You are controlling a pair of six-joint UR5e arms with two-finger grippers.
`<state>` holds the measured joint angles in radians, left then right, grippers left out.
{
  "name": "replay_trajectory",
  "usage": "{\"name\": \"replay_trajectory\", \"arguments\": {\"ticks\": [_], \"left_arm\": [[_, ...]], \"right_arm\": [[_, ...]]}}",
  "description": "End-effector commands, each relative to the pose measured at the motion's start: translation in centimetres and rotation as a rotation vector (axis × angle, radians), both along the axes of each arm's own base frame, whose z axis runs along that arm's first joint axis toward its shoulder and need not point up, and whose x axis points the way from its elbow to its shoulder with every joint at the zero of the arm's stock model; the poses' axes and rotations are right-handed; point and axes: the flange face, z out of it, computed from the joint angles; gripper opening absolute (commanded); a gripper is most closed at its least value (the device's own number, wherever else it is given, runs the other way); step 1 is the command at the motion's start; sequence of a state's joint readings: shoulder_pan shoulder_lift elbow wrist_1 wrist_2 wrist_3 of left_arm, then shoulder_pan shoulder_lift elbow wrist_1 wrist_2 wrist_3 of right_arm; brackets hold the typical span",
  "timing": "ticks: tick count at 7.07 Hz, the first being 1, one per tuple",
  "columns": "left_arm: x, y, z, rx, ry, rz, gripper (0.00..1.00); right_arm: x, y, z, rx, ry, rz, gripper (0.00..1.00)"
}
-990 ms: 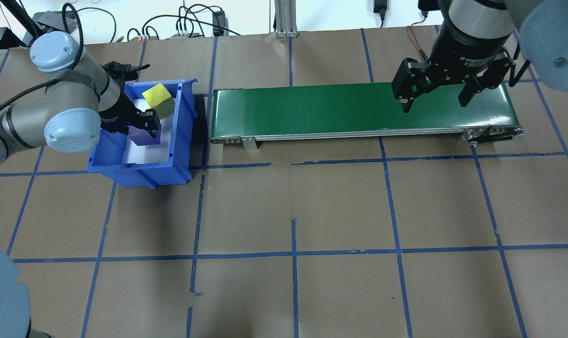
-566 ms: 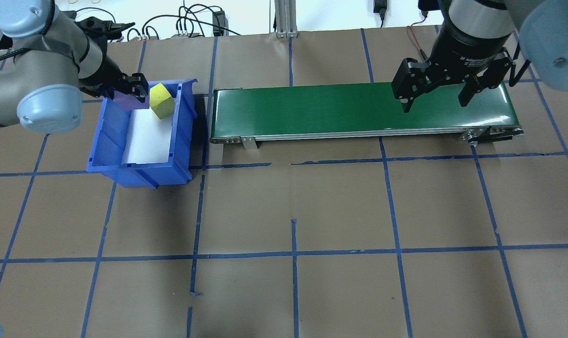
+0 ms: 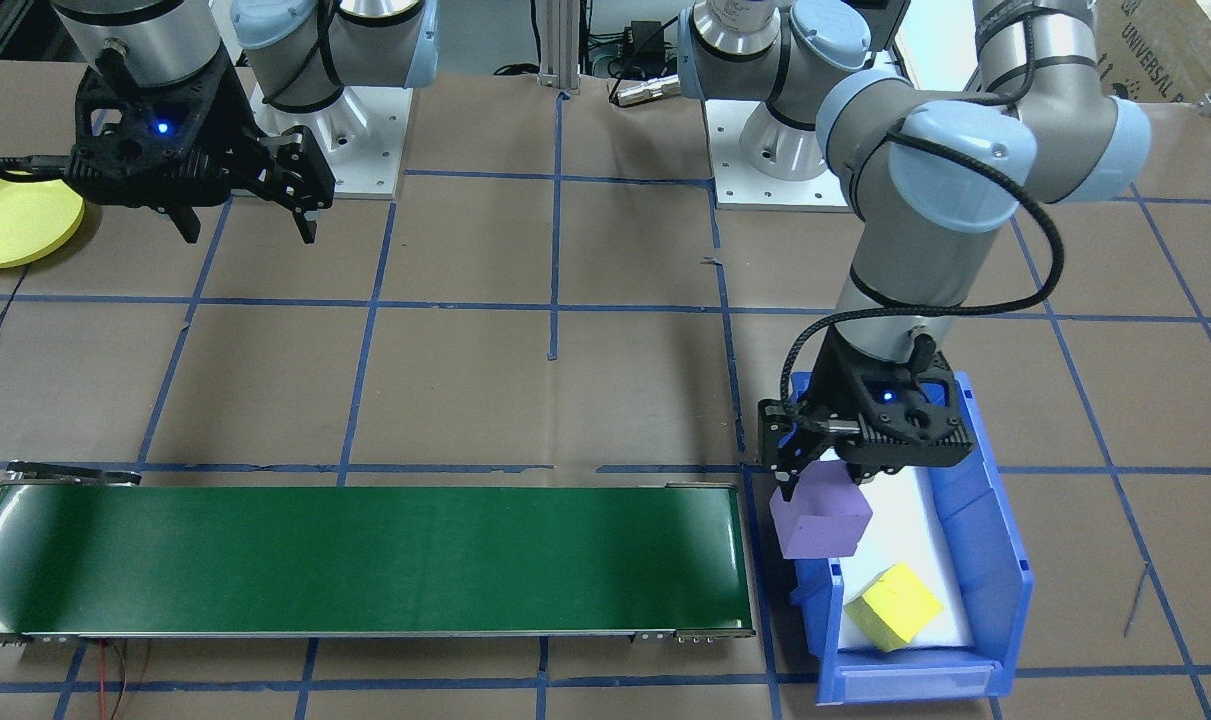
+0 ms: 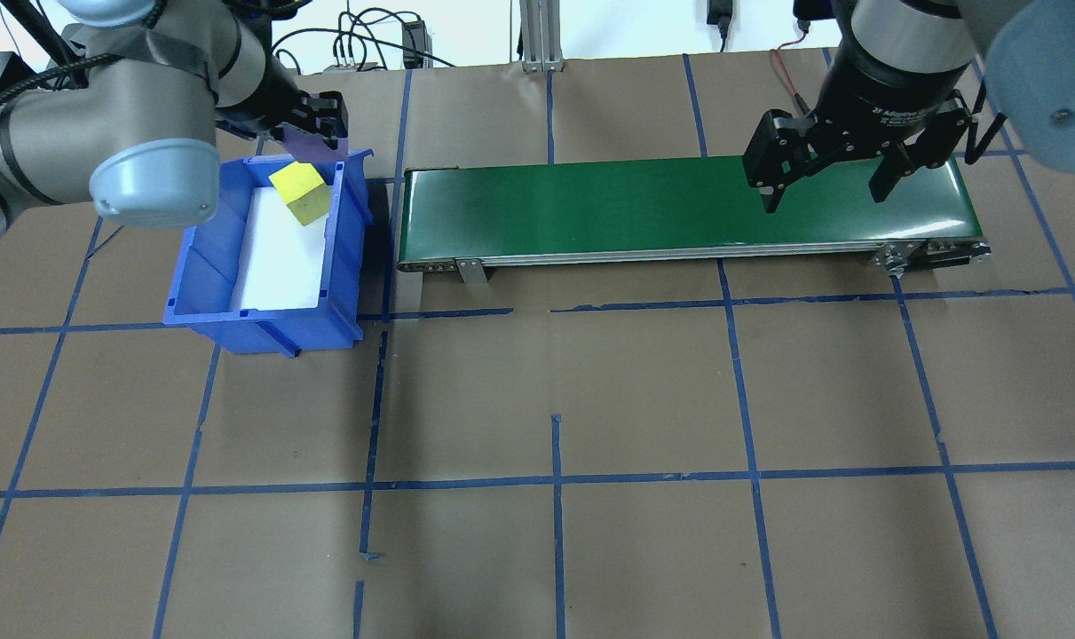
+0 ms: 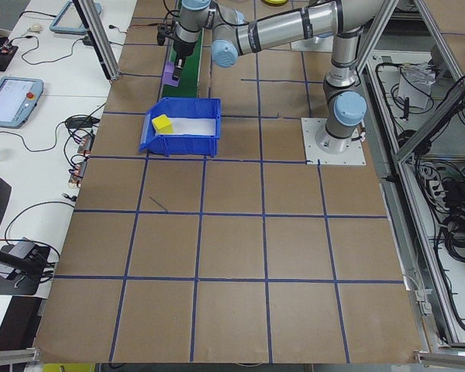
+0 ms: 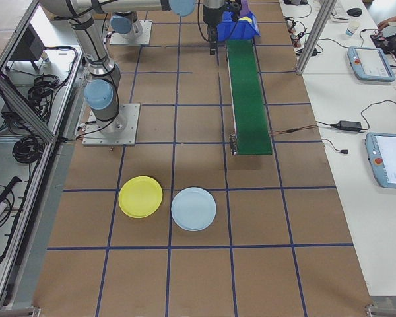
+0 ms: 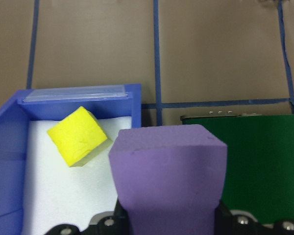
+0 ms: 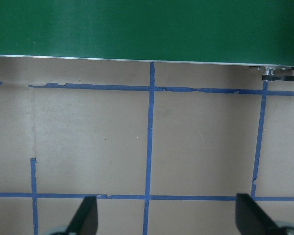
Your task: Move block left to right into plate
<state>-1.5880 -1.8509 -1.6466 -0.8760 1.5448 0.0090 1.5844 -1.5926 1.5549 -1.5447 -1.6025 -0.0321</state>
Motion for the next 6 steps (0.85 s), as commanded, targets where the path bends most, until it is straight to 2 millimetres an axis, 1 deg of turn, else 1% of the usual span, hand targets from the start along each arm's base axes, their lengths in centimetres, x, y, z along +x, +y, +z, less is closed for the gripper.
{"name": "replay_trajectory", "arguments": {"ticks": [1,2,3,4,5,6], "left_arm": [[-3.4,-2.1,-5.5,0.009,0.027,-0.005,0.46],[-4.0,-2.4,-6.9,0.018,0.024,-0.013,0.46],[-4.3,-2.5,-7.7,0.029,0.026,-0.012,0.46],[-4.5,-2.2,-8.2,0.042,0.032,0.000,0.64],[-5.2,-1.7,-8.4,0.054,0.045,0.043,1.00],[-6.8,-0.8,-8.0,0.057,0.049,0.069,1.00]], "right_arm": [[-0.2,-0.1,-0.1,0.002,0.001,-0.003,1.00],[-0.3,-0.2,-0.2,0.004,-0.001,-0.001,1.00],[-0.8,-0.4,-0.2,0.001,0.001,-0.009,1.00],[-3.0,-1.0,-0.2,0.001,0.000,-0.001,1.00],[-5.4,-1.4,0.1,-0.004,-0.007,-0.038,1.00],[-5.5,-1.3,0.2,-0.005,-0.009,-0.044,1.00]]}}
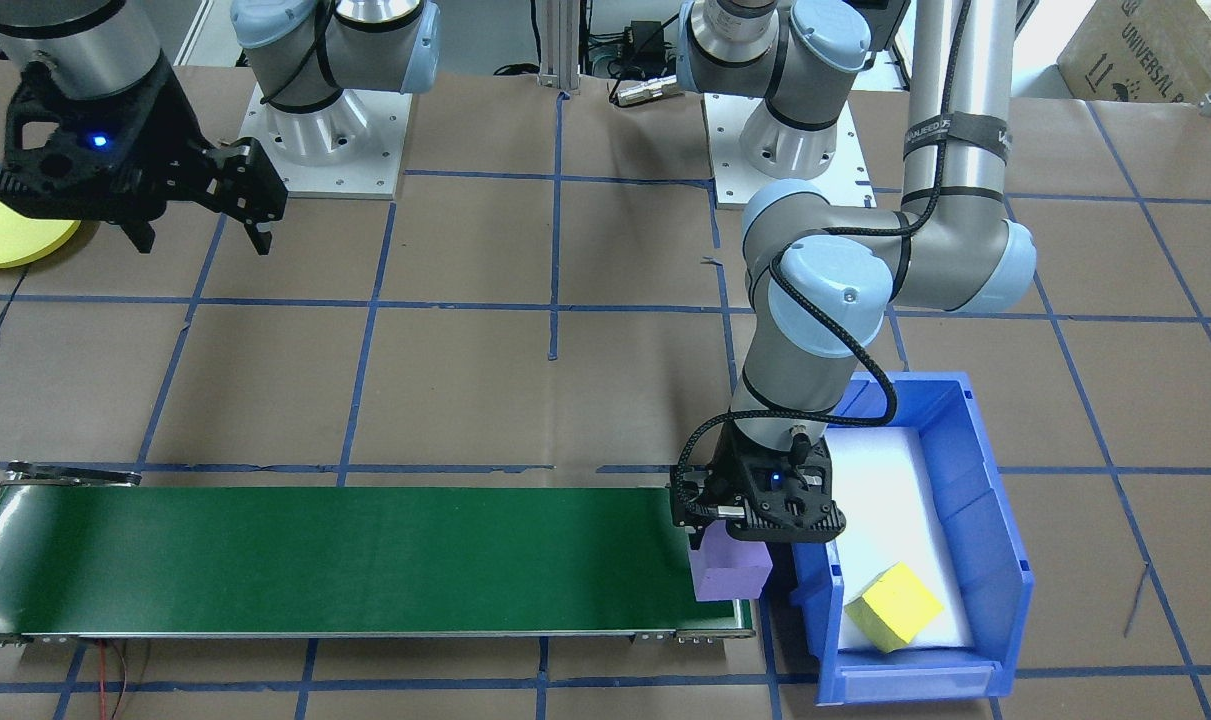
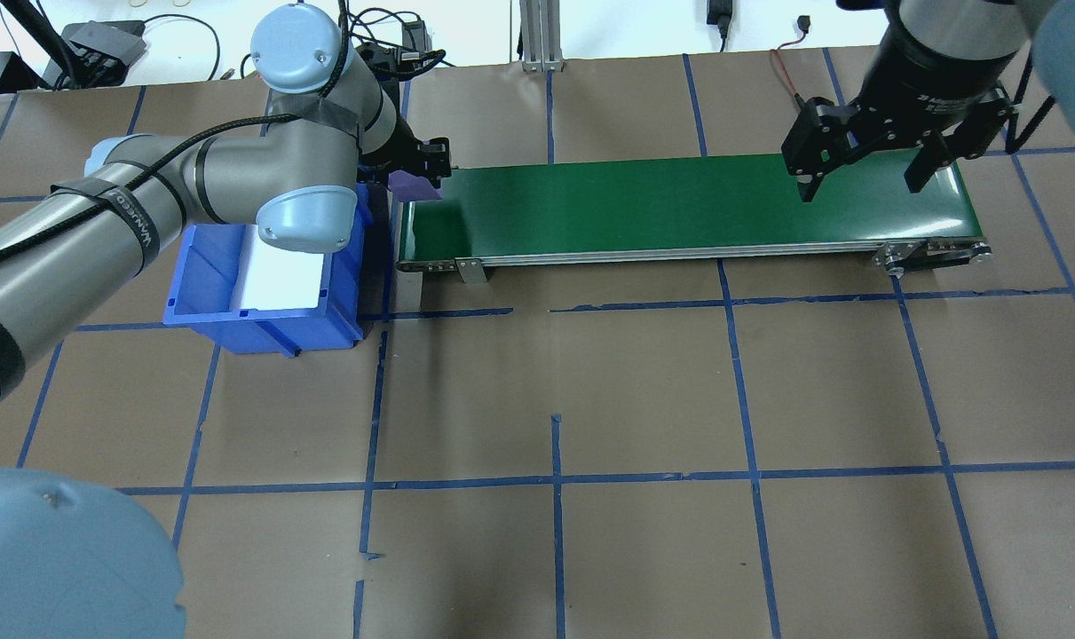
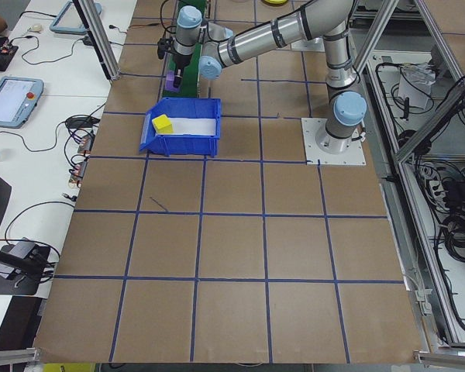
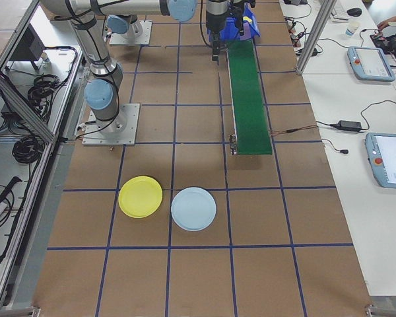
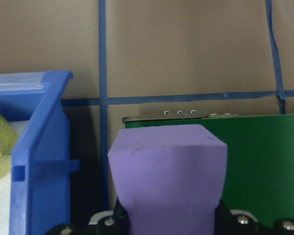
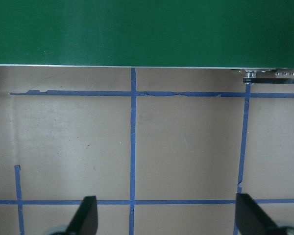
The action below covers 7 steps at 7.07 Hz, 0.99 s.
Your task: Move block left to right into plate
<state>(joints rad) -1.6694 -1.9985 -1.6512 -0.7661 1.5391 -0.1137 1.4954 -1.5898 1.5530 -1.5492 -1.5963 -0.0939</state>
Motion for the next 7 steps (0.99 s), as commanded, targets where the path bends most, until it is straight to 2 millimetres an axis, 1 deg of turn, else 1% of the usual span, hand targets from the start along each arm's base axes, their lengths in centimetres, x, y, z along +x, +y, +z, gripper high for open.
{"name": "replay_trajectory", "arguments": {"ticks": [1,3,4,5,6,7], "left_arm": [[-1.5,1.3,0.7,0.019,-0.022,0.038,1.00],[-0.8,1.2,2.5,-0.019,-0.088,0.004,1.00],[0.3,0.8,2.9,-0.032,-0.165,-0.074,1.00],[3.2,0.0,3.4,-0.041,-0.208,-0.086,1.00],[7.3,-0.6,5.2,-0.064,-0.205,-0.039,1.00],[10.2,-0.5,6.7,-0.081,-0.200,-0.033,1.00]], "right_arm": [[-1.1,-0.1,0.2,-0.005,-0.005,-0.015,1.00],[-1.1,-0.1,0.2,-0.003,-0.005,-0.015,1.00],[-1.2,-0.2,-0.1,0.001,-0.006,-0.015,1.00],[-1.2,-0.2,-0.1,0.001,-0.006,-0.014,1.00],[-1.2,-0.3,-0.1,0.000,-0.005,-0.015,1.00],[-1.3,-0.3,-0.1,0.001,-0.006,-0.017,1.00]]}}
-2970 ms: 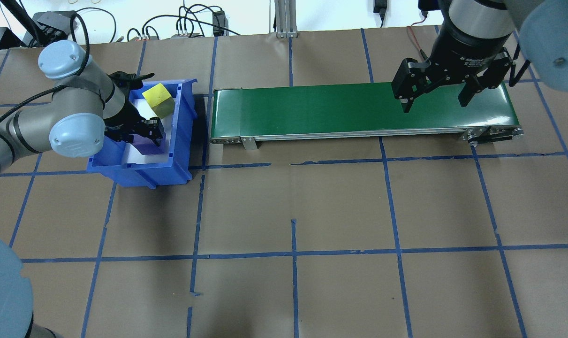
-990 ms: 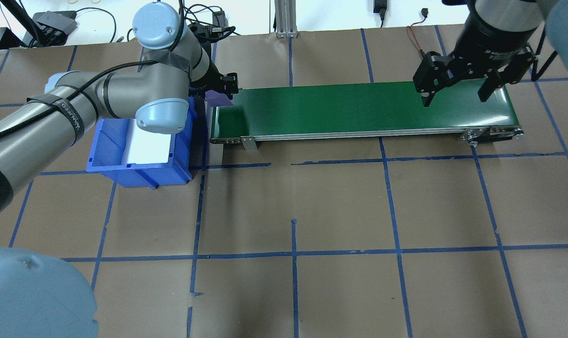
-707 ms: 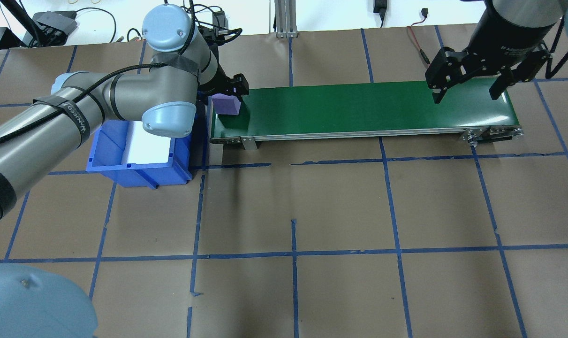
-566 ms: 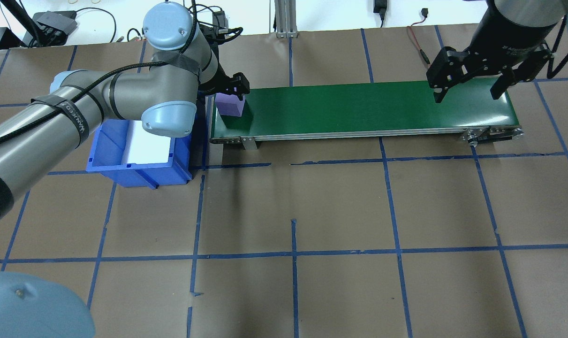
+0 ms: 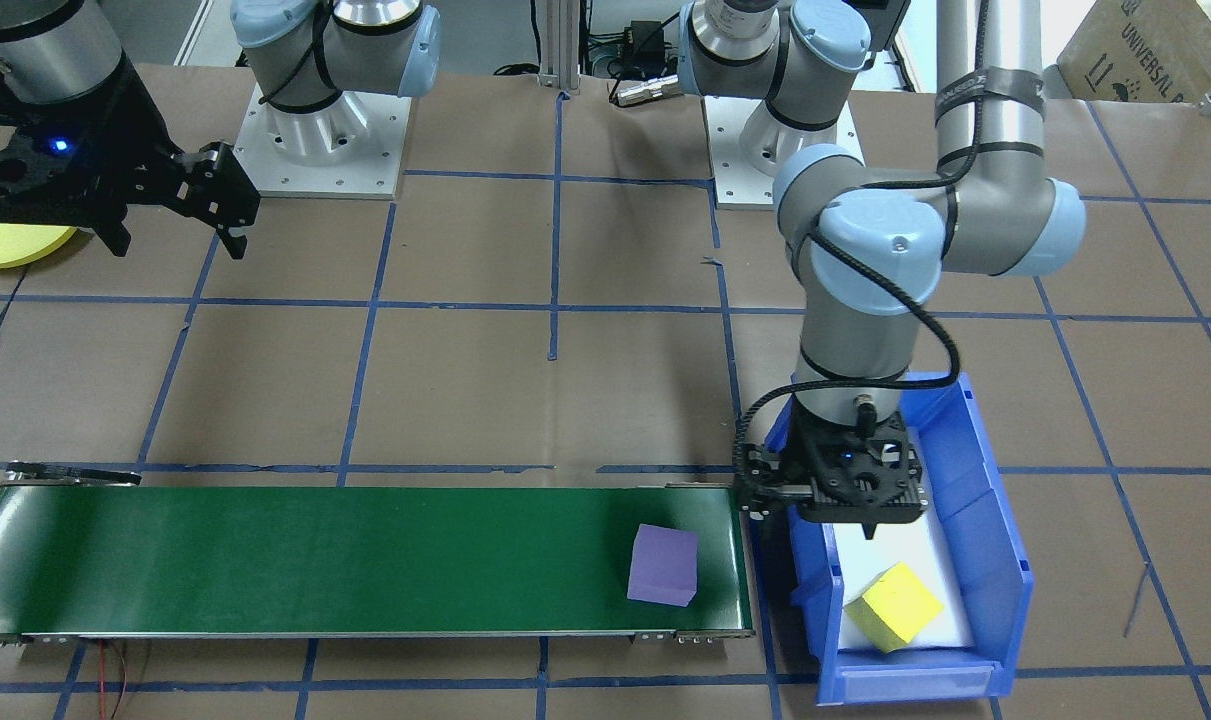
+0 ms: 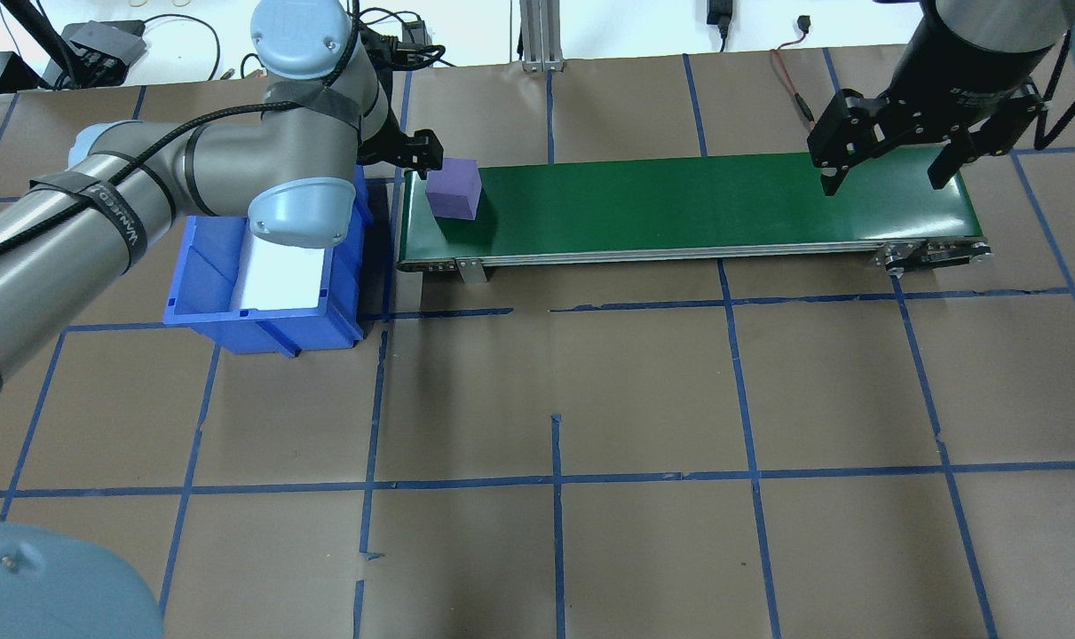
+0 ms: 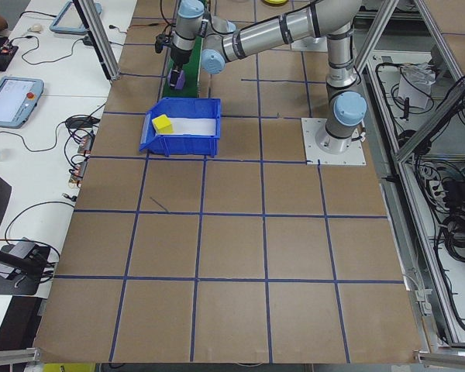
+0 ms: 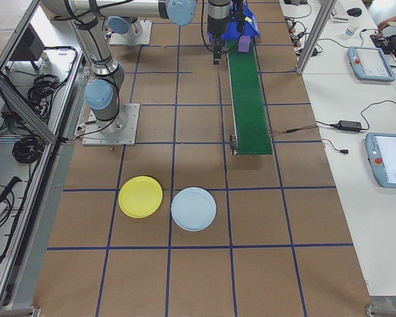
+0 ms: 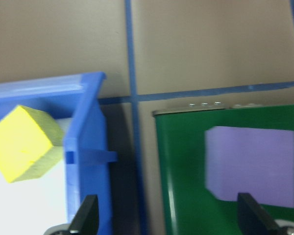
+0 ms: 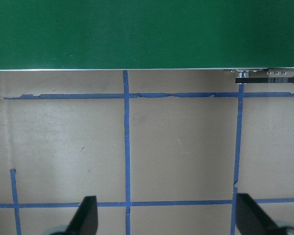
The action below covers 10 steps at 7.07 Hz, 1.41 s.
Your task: Move block left to right into plate
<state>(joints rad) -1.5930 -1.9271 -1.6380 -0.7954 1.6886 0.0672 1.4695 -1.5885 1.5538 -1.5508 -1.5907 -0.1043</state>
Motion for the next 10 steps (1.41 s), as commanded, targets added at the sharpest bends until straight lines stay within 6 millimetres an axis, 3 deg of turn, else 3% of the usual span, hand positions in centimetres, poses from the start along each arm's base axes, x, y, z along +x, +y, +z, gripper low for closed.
{"name": "replay_trajectory", "arguments": {"ticks": [1,3,4,5,6,7,8,10], "left_arm": [[6.1,0.1,1.5,-0.014,0.007,0.009,1.00],[7.3,-0.4,0.1,0.015,-0.007,-0.009,1.00],[7.4,-0.7,-0.5,0.020,-0.007,-0.009,1.00],[7.7,-1.6,-2.7,0.032,-0.008,-0.012,1.00],[9.1,-2.9,-4.7,0.009,-0.008,0.004,1.00],[10.2,-3.5,-5.3,0.014,-0.012,0.008,1.00],[10.3,-3.6,-5.5,0.018,-0.017,-0.004,1.00],[10.7,-3.6,-5.6,0.038,-0.072,-0.145,1.00]], "right_arm": [[-0.1,0.0,0.0,0.001,0.000,-0.001,1.00],[-0.9,-1.3,-0.8,-0.001,0.002,0.011,1.00],[-2.4,-4.3,-3.3,-0.014,0.001,0.005,1.00],[-3.8,-6.8,-5.9,0.003,-0.003,-0.013,1.00],[-5.9,-9.0,-7.9,-0.024,-0.014,-0.039,1.00],[-8.4,-11.1,-10.1,-0.053,-0.063,-0.040,1.00],[-12.4,-12.9,-11.4,-0.105,-0.141,-0.088,1.00],[-14.7,-14.5,-14.3,-0.131,-0.224,-0.098,1.00]]}}
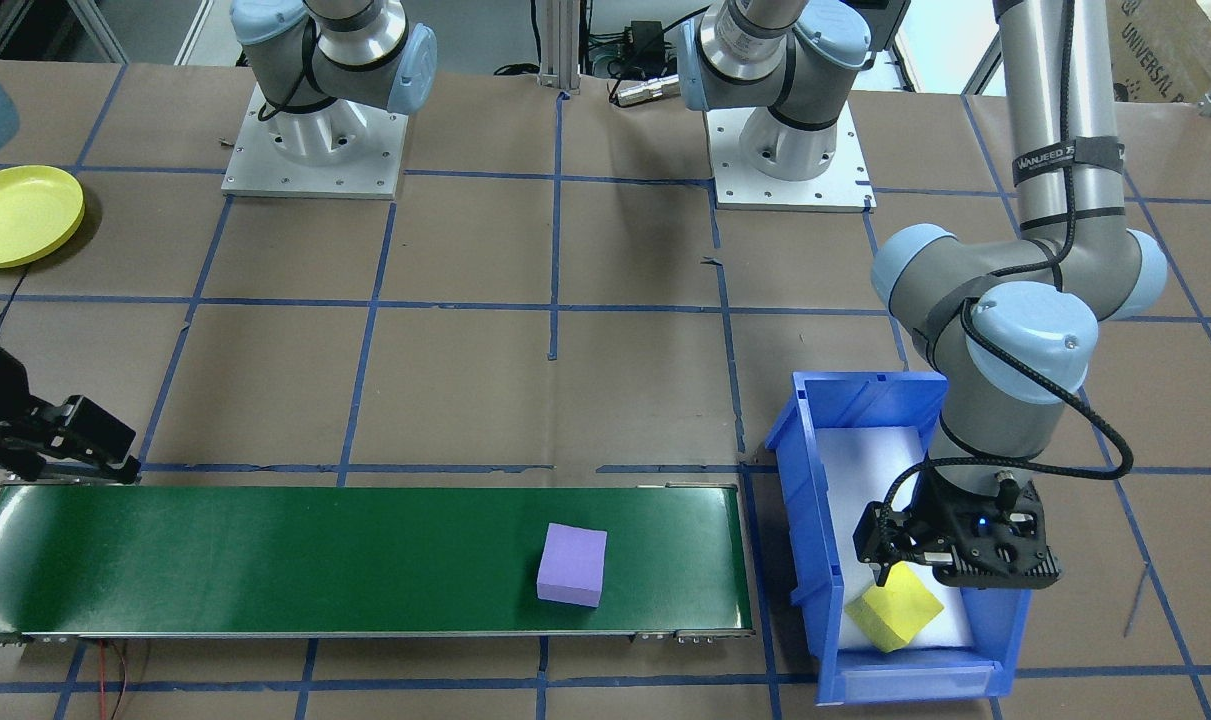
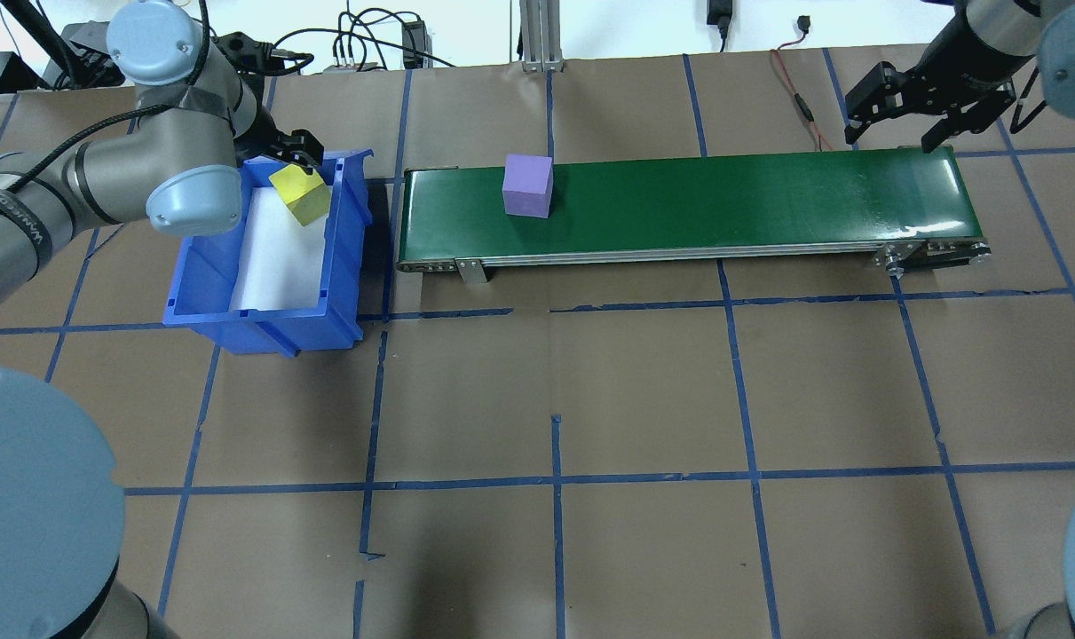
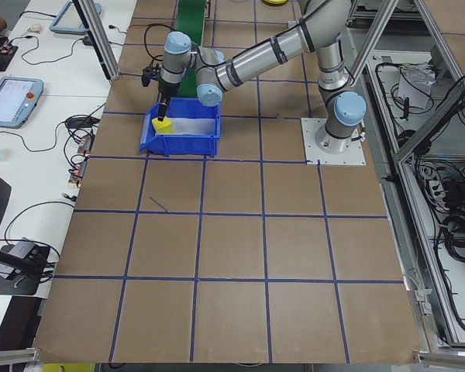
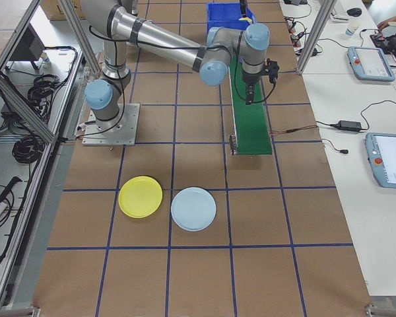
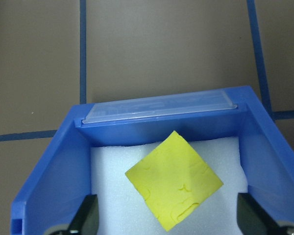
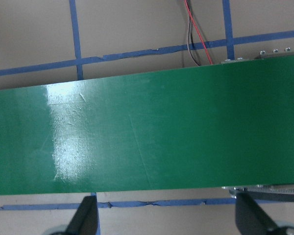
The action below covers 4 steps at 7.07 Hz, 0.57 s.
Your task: Move block left to right into plate
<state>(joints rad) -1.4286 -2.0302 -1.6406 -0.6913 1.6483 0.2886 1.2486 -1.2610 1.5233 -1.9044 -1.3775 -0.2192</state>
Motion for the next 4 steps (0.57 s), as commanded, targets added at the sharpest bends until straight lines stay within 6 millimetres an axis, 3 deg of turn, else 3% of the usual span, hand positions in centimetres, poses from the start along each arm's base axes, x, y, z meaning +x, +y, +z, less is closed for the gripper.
{"name": "replay_trajectory", "arguments": {"ticks": [1,2,4], "left_arm": [[0.7,0.0,-0.2,0.027,-0.060,-0.157,1.00],[1.1,0.4,-0.9,0.057,-0.094,-0.276,1.00],[1.2,0.2,-0.9,0.057,-0.089,-0.438,1.00]], "right_arm": [[-1.7,-1.9,-3.5,-0.029,-0.045,-0.001,1.00],[-1.7,-3.1,-6.3,-0.040,-0.091,0.017,1.00],[-1.8,-3.9,-6.9,-0.071,-0.123,0.022,1.00]]}}
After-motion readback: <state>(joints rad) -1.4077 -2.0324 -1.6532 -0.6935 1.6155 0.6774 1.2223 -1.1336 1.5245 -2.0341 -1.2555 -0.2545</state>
